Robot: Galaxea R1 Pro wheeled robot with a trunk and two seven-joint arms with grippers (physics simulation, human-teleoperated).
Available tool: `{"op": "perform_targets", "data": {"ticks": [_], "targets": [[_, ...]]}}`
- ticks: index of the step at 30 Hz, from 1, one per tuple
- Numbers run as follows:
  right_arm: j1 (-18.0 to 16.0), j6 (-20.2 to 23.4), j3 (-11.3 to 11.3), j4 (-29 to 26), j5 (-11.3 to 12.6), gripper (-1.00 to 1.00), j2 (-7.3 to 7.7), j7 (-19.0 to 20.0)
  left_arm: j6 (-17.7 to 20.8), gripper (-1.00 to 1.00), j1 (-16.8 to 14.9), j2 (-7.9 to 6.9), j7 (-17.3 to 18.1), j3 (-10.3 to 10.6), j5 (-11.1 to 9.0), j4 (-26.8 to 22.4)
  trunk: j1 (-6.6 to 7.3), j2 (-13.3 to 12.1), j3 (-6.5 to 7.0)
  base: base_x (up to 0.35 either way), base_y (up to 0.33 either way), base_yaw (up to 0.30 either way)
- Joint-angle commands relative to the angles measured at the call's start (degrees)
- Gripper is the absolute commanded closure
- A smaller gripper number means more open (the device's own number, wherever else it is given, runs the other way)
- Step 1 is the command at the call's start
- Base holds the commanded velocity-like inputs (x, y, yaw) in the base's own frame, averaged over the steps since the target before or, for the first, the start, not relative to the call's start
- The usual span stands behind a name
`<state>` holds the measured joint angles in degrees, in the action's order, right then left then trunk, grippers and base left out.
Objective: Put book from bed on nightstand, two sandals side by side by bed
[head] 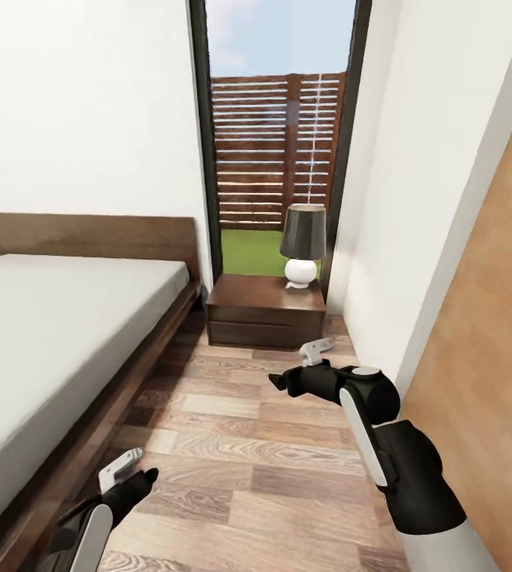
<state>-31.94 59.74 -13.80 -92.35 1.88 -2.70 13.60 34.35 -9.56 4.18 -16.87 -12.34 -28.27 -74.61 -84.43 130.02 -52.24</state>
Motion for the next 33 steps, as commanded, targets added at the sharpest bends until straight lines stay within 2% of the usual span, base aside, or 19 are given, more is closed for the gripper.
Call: {"op": "perform_targets", "data": {"ticks": [1, 33], "targets": [[-0.05, 0.26, -0.05, -0.02, 0.17, -1.00, -0.01, -0.07, 0.20, -1.00, -0.02, 0.03, -0.45, -0.11, -0.58, -0.10, -0.02, 0.02, -0.06, 0.302, 0.000, -0.266], [-0.05, 0.26, -0.29, -0.02, 0.23, -1.00, 0.06, -0.07, 0.19, -1.00, -0.02, 0.03, -0.39, -0.21, -0.56, -0.07, -0.02, 0.02, -0.06, 0.322, 0.000, -0.252]]}}
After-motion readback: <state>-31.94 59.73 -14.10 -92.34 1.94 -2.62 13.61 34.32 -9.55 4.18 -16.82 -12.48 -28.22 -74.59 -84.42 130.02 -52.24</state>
